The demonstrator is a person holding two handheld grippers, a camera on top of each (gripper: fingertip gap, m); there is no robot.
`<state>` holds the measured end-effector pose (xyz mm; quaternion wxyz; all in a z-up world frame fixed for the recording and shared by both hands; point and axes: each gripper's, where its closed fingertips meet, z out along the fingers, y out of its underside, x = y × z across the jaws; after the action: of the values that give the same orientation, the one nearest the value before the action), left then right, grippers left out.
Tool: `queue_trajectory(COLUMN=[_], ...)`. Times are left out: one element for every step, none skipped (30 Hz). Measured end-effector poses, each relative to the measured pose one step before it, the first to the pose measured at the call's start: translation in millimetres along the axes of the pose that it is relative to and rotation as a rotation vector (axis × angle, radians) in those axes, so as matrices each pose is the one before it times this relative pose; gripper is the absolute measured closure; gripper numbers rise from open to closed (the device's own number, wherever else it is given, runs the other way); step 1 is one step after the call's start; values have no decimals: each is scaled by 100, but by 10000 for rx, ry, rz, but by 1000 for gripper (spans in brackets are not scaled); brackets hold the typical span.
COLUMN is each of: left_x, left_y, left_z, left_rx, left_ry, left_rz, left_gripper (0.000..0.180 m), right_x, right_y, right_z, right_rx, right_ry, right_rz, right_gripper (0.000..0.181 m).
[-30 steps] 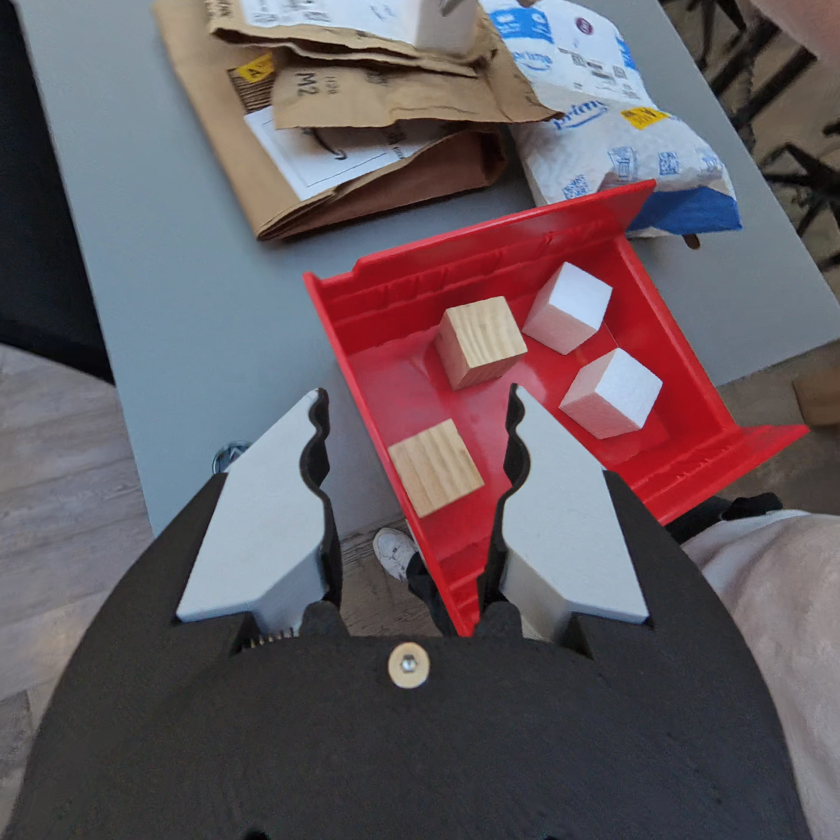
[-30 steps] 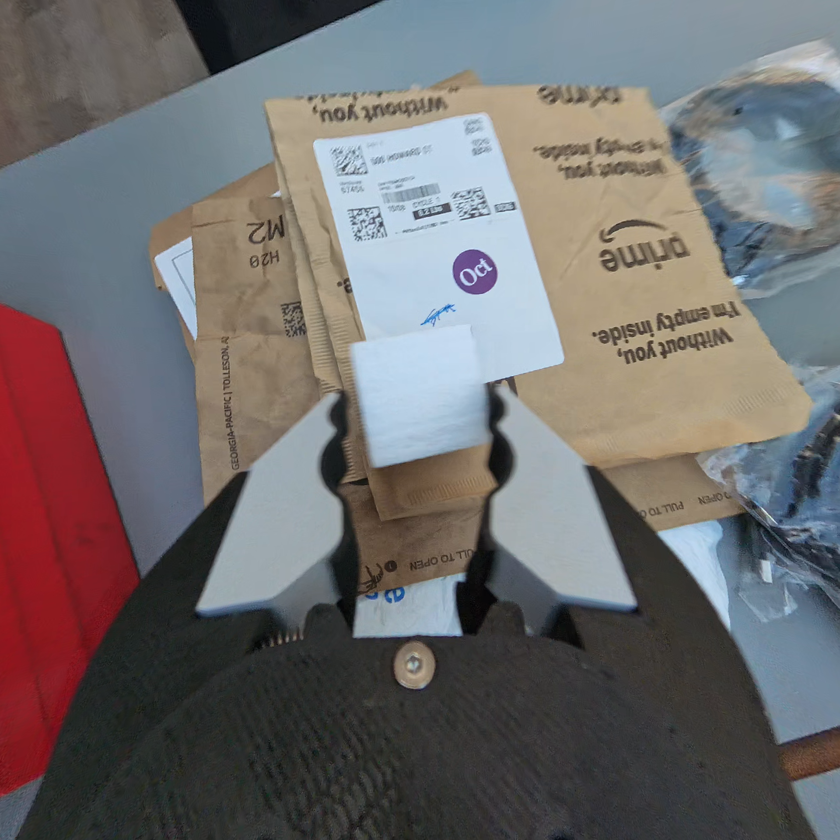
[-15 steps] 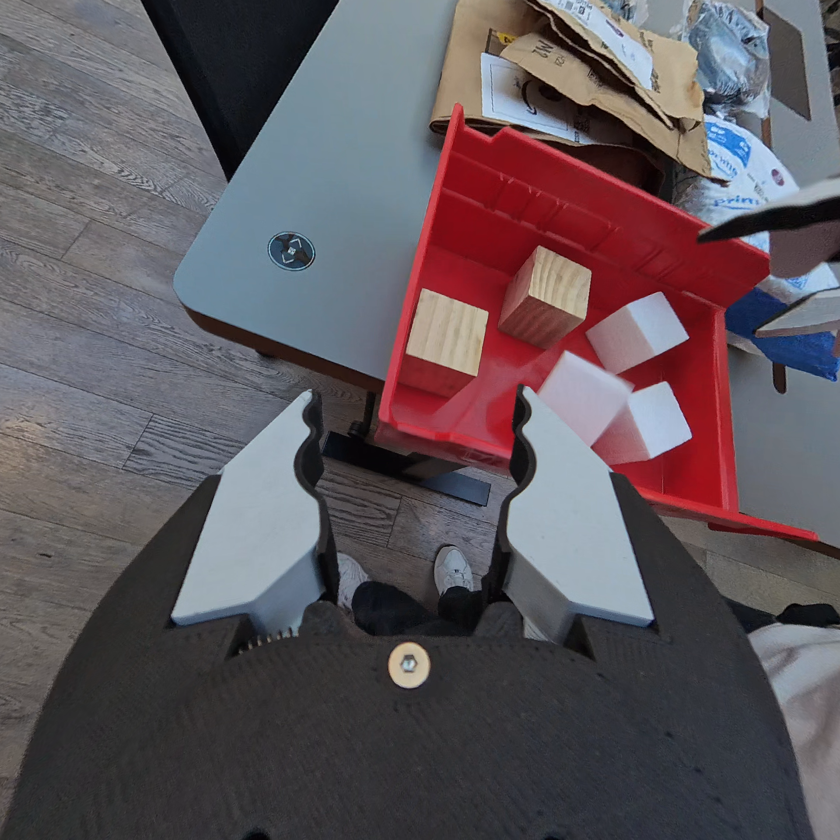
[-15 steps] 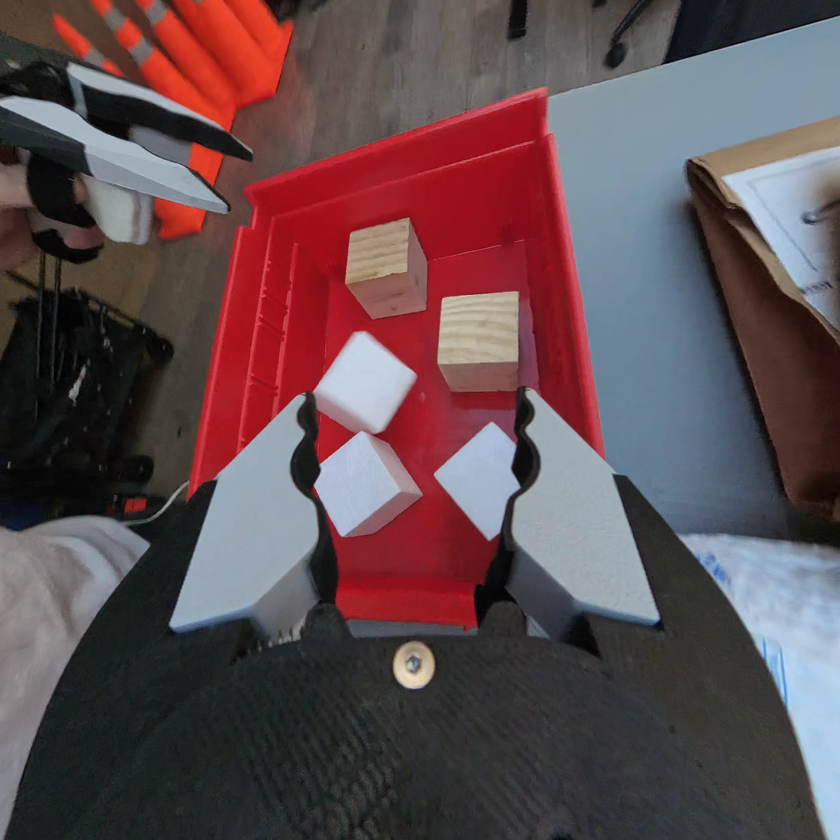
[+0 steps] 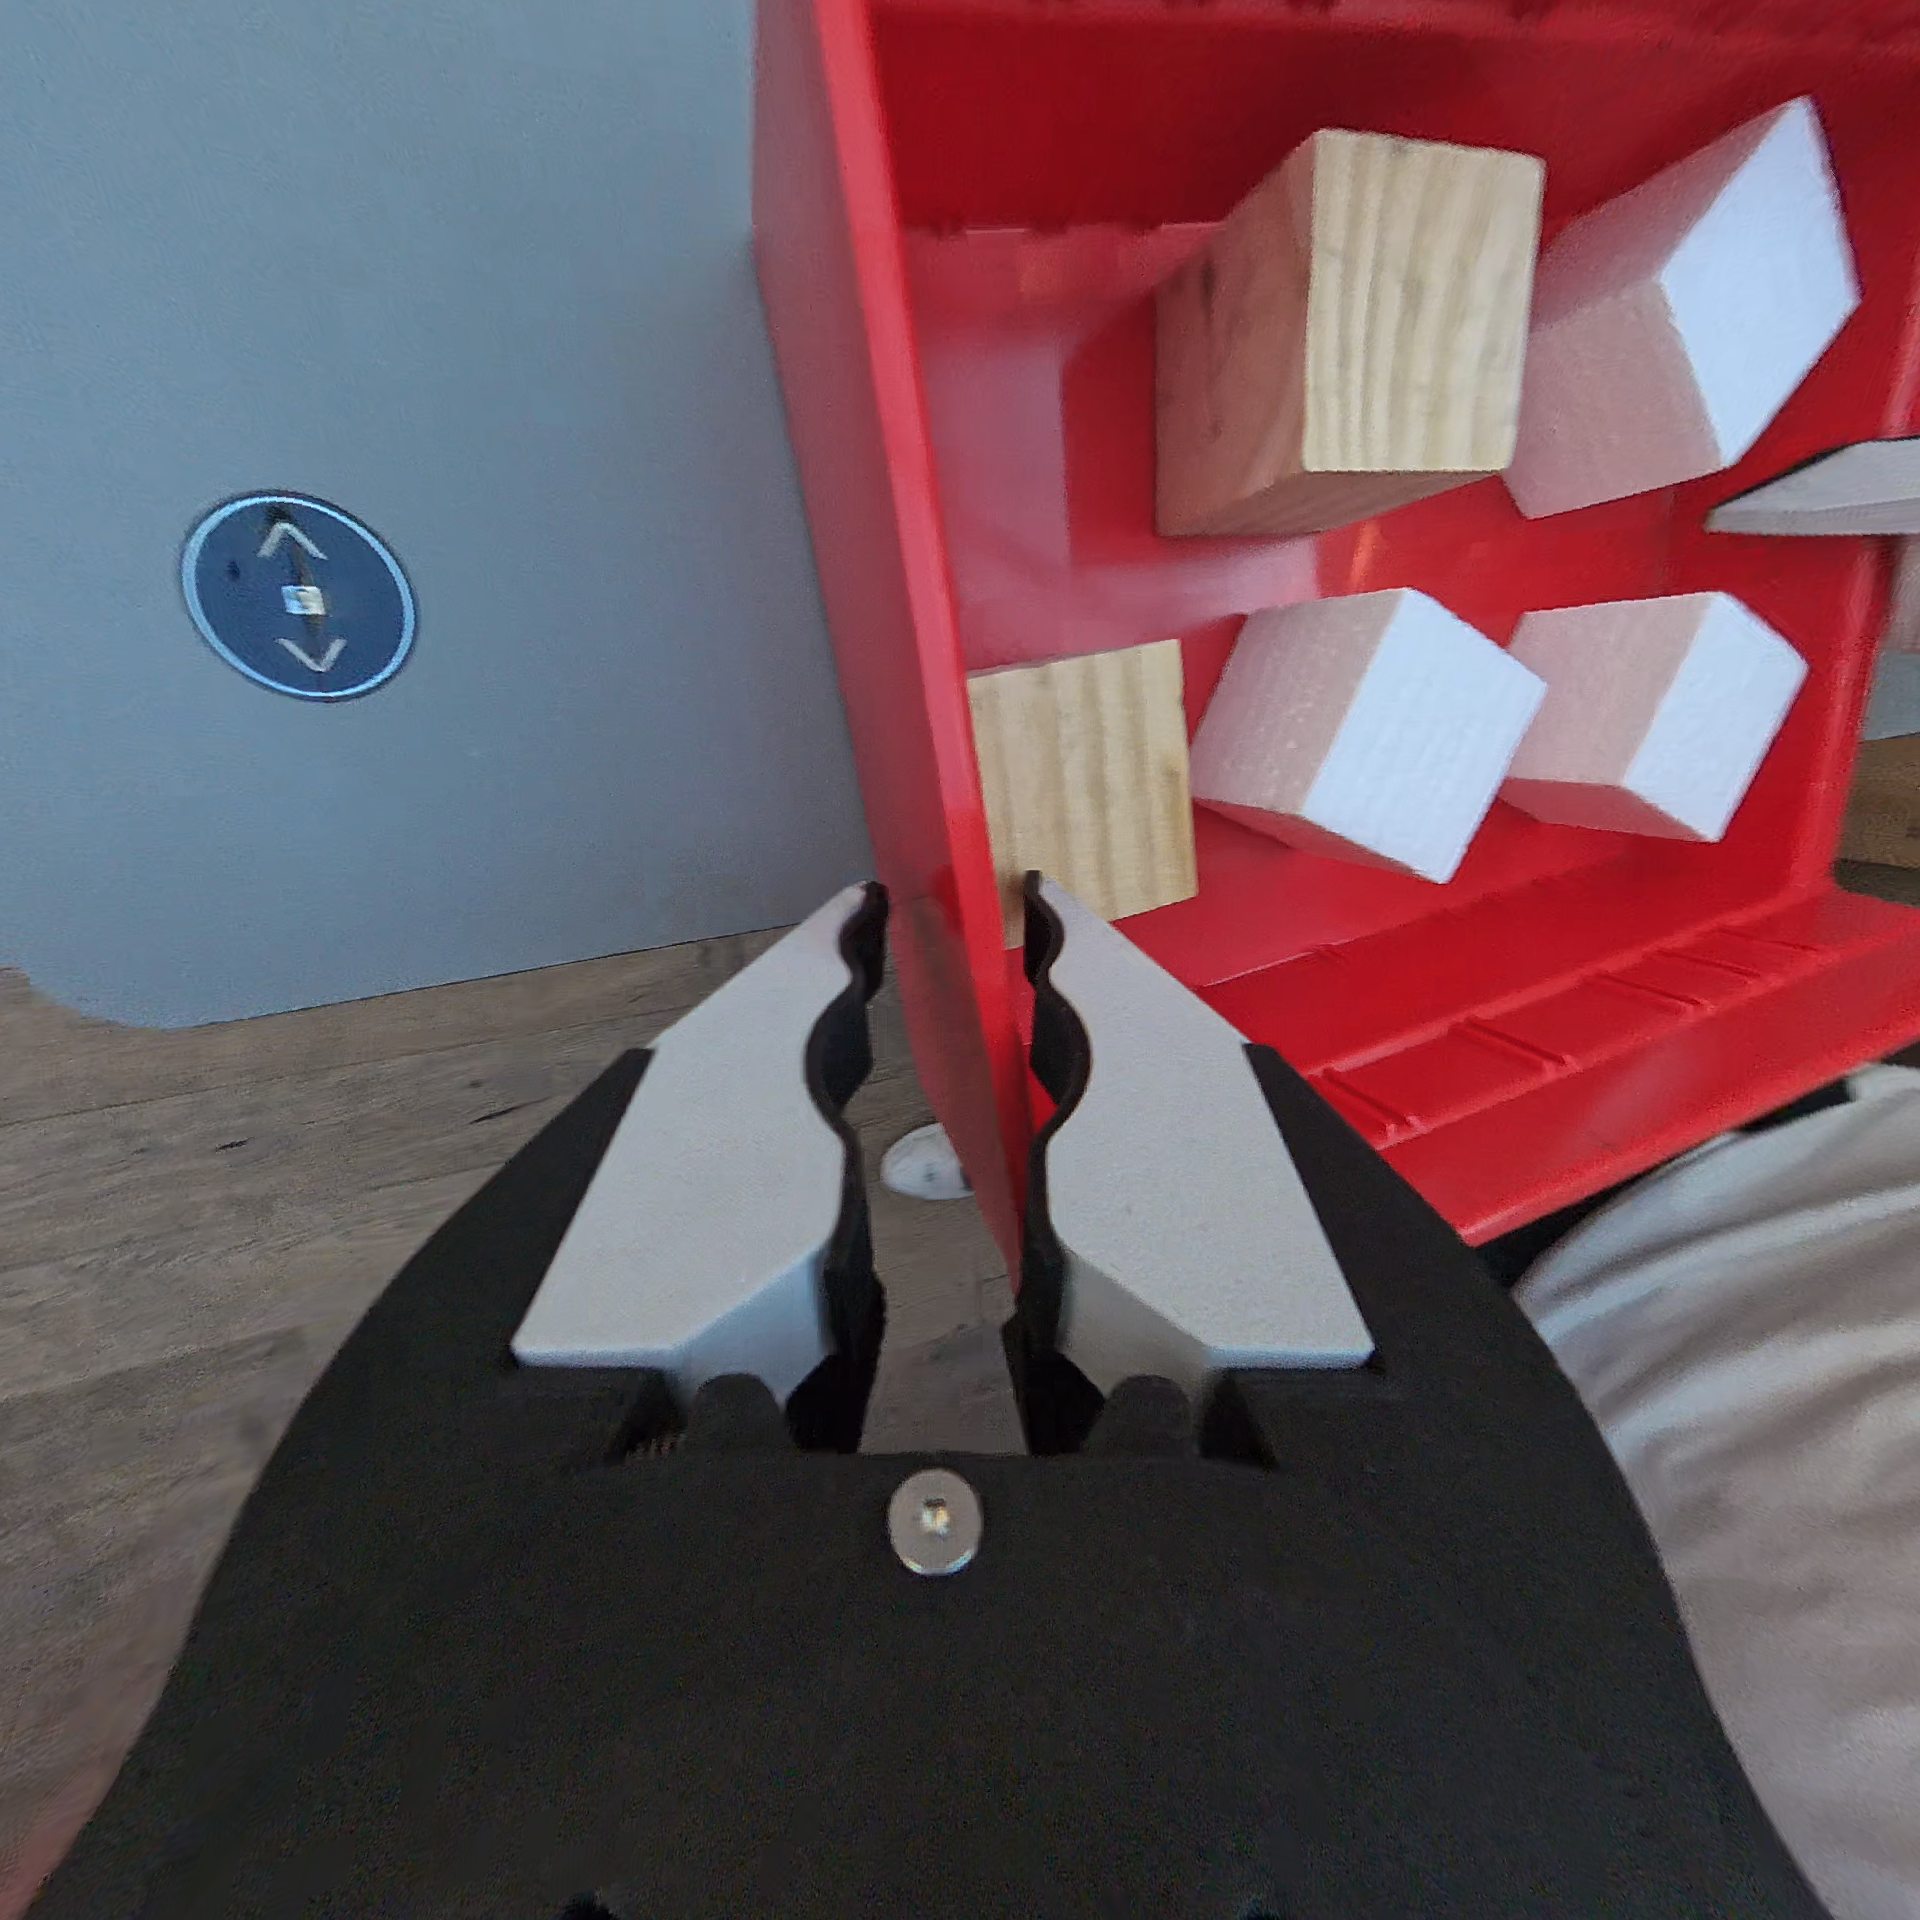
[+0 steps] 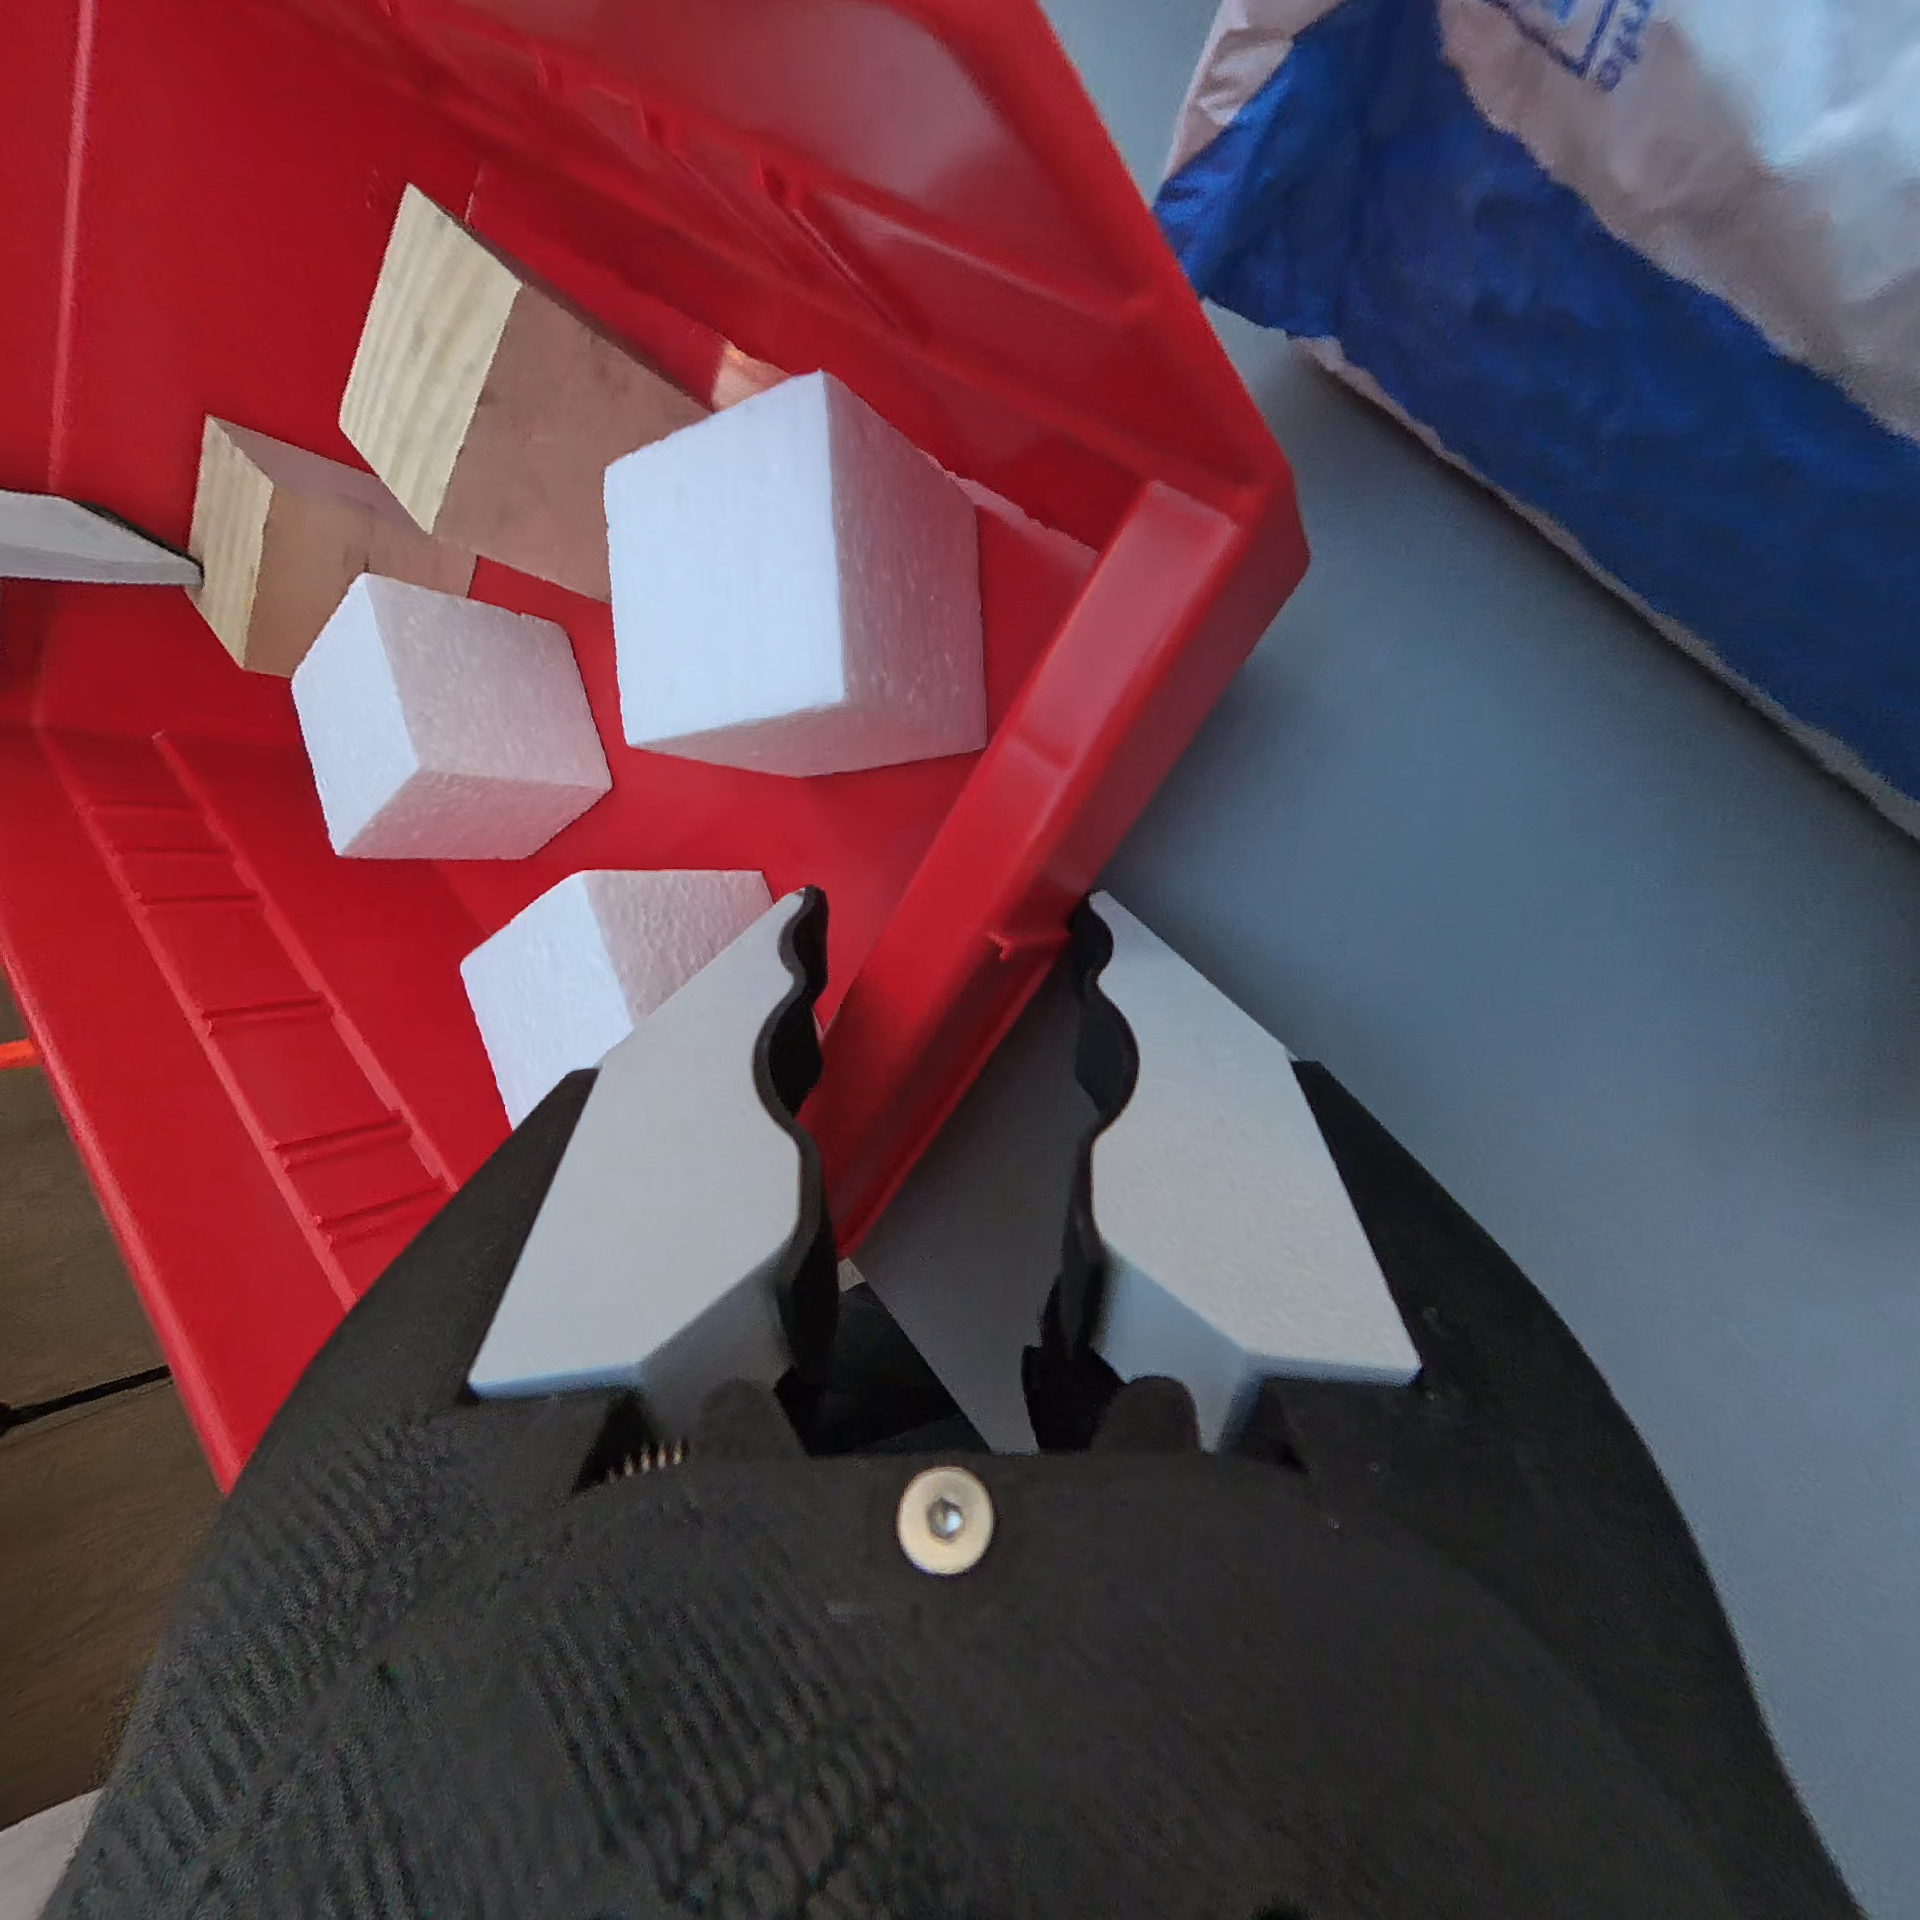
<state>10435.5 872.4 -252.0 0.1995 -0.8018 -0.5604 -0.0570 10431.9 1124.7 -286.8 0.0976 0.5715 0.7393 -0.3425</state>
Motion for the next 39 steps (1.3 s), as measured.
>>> queue_trajectory(left_x=[254, -73, -32, -85, -253, -341, -468, -758, -956, -973, -1021, -1073, -986, -837, -660, -536, -376, -260, -133, -56, 53, 45, -23, 10, 53, 30, 148, 35, -80, -301, -363, -192, -81, -291, -339, 84, 471, 49, -28], left_y=[-5, 29, 107, 51, -60, 10, 158, 381, 585, 684, 686, 571, 340, 92, -57, -220, -342, -360, -389, -515, -666, -746, -813, -839, -788, -668, -644, -781, -1066, -1252, -1170, -857, -399, -113, -23, -80, -376, -471, -122], left_z=[16, -31, 24, -35, -140, -226, -323, -517, -611, -591, -622, -583, -502, -488, -398, -307, -197, -86, -17, 95, 255, 275, 333, 385, 470, 487, 293, -35, -306, -445, -351, -45, 218, 395, 444, 446, 261, 336, 596], left_rx=[112, 39, -95, -93, 6, 29, 19, -17, -62, -65, -63, -78, -69, -52, -67, -26, -43, -122, -160, -106, -64, -41, -25, -5, -18, -44, -28, 118, 334, 424, 328, 97, -239, -431, -442, -410, -223, -140, -331], left_ry=[371, 230, 249, 152, -102, -228, -277, -377, -392, -268, -159, -13, 122, 157, 79, -9, -17, 10, 44, 22, 20, 26, -11, -20, -5, 28, 197, 242, 287, 177, 95, 98, 25, -226, -386, -233, -16, -363, -525], left_rz=[-315, -331, -227, -125, 37, 201, 229, 275, 374, 423, 304, 94, -34, -104, 25, 181, 209, 187, 159, 164, 172, 168, 163, 202, 256, 231, 167, 43, -64, -146, -143, -43, 184, 407, 504, 490, 289, 278, 448], left_gripper=[159, 160, 158, 158, 159, 160, 162, 165, 168, 171, 174, 175, 176, 177, 178, 178, 178, 178, 178, 178, 178, 178, 178, 177, 176, 175, 171, 170, 171, 166, 158, 157, 157, 154, 153, 160, 172, 166, 158], right_x=[115, 176, 50, 44, -210, -294, -560, -985, -1157, -1090, -1458, -1540, -1392, -1086, -821, -404, -223, -55, 18, 310, 355, 469, 523, 632, 725, 633, 567, 454, 478, -33, 64, 136, 97, 233, 42, 76, 92, 144, 246], right_y=[-145, -9, -66, -82, -38, 264, 210, 309, 557, 669, 340, -21, -79, -87, -84, 44, 233, 238, -2, -58, -180, -215, -231, -267, -228, -233, -230, -71, 169, -245, -105, -86, -264, -308, -161, -27, 30, 91, 151], right_z=[183, 56, 101, 149, 266, 109, 240, 275, 312, 197, 189, -7, -43, -102, -67, 7, 49, -6, -64, -232, 2, 99, 196, 322, 423, 373, 437, 284, 218, -25, -40, 6, 3, 11, 62, 34, 8, -41, -125], right_rx=[-233, -310, -305, -261, -278, -401, -128, 34, 43, 50, 260, 550, 543, 434, 308, 154, -25, -73, 46, 50, 87, 47, 2, -25, -65, -97, -66, -129, -147, 200, 121, 79, 146, 111, -49, -168, -162, -121, -45], right_ry=[55, 51, 54, 209, 179, 245, 327, 123, 45, 0, -258, -346, -257, -84, -3, 119, 117, 106, 104, 42, 30, 6, 8, 60, 101, 52, 63, -10, 24, -105, 76, 190, 330, 448, 430, 430, 368, 327, 255], right_rz=[319, 375, 276, 187, 304, 284, 89, -11, 113, 146, 396, 606, 487, 308, 206, 60, 80, 57, 70, 125, 104, 116, 43, 10, 5, -35, -136, -75, 50, 149, 90, -67, -145, -147, -162, -156, -167, -76, -1], right_gripper=[139, 144, 145, 147, 148, 149, 151, 151, 151, 151, 151, 151, 151, 151, 151, 151, 151, 150, 150, 150, 150, 150, 150, 150, 150, 150, 150, 150, 148, 149, 149, 149, 148, 149, 148, 147, 145, 143, 140])
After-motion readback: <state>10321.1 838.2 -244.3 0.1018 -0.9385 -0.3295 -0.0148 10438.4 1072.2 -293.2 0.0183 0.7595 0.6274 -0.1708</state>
